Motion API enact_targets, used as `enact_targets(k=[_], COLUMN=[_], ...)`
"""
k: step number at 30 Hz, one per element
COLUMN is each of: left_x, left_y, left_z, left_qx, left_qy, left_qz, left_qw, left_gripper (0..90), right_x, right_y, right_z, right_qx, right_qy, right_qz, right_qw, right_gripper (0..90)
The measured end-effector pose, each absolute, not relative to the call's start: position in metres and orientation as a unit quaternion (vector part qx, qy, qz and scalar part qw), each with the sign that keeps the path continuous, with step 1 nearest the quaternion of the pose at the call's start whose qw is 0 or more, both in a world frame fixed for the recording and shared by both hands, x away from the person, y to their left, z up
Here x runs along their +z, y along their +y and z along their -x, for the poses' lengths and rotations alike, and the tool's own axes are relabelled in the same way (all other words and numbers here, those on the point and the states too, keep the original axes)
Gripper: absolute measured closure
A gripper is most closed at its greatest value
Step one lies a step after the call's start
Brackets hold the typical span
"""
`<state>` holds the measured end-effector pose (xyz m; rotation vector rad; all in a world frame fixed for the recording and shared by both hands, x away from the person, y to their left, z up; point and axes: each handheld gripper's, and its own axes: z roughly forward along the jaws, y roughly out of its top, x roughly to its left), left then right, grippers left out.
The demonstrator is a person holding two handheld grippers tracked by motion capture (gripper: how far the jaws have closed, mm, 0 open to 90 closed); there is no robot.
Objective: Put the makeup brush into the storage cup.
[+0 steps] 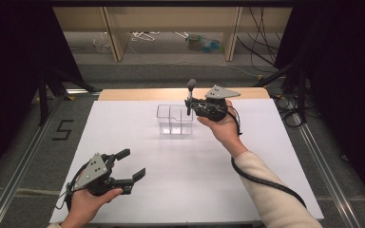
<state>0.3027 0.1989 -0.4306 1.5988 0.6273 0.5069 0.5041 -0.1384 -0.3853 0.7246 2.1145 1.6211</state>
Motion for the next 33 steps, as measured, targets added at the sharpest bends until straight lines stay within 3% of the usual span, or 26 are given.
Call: enact_targets(k=[33], left_x=[-0.4307], left_y=[0.1994], left_z=[-0.3028], left_qx=[0.221], left_qy=[0.274], left_qz=[-0.697], left_qw=[0.624], left_gripper=[15.8], right_x=[-0.3858], right_y=[-0.1370], right_z=[-0.5110], right_qx=[0.568], right_qy=[0.752], right_qz=[-0.258], right_qw=[0.212], right_gripper=[79.2])
